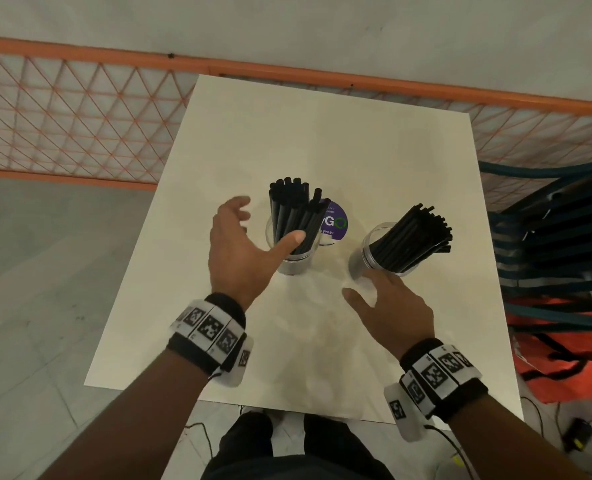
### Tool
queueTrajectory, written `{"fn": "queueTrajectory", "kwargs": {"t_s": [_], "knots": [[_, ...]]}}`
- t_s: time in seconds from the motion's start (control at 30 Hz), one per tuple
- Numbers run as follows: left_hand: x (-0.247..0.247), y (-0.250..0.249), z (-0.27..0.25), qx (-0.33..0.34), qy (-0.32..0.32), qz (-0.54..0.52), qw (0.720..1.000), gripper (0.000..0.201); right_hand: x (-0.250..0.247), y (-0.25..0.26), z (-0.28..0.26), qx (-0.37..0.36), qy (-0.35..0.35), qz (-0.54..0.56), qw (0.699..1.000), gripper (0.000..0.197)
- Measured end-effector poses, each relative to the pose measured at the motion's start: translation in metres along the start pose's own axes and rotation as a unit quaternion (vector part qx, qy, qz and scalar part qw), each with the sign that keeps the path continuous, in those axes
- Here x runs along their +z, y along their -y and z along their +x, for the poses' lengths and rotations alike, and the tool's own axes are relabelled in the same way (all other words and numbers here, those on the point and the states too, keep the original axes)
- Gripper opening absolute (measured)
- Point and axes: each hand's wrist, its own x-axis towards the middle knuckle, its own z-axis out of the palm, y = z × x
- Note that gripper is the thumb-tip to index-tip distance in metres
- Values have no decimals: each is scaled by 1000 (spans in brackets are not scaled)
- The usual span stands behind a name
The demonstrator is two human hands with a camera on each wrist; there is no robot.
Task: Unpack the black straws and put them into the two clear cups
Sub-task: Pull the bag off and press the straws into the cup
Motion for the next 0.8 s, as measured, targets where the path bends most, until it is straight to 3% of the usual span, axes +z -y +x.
{"fn": "queueTrajectory", "kwargs": {"t_s": [0.13, 0.3, 0.47, 0.57, 0.7, 0.8], "knots": [[11, -7, 27, 4, 82, 39, 996, 126, -11, 11, -1, -4, -57, -38, 998, 51], [24, -10, 43, 16, 148, 74, 986, 137, -26, 32, 5, -25, -122, 18, 992, 42], [35, -1, 47, -4, 145, 39, 989, 131, -39, 48, 23, -65, -123, 85, 987, 35], [37, 3, 48, -6, 147, 7, 989, 121, -48, 61, 44, -88, -92, 147, 981, 45], [41, 3, 51, 40, 146, 24, 988, 114, -58, 87, 70, -94, -8, 200, 975, 50], [45, -1, 52, 65, 148, 44, 986, 109, -57, 102, 77, -106, 9, 206, 973, 47]]}}
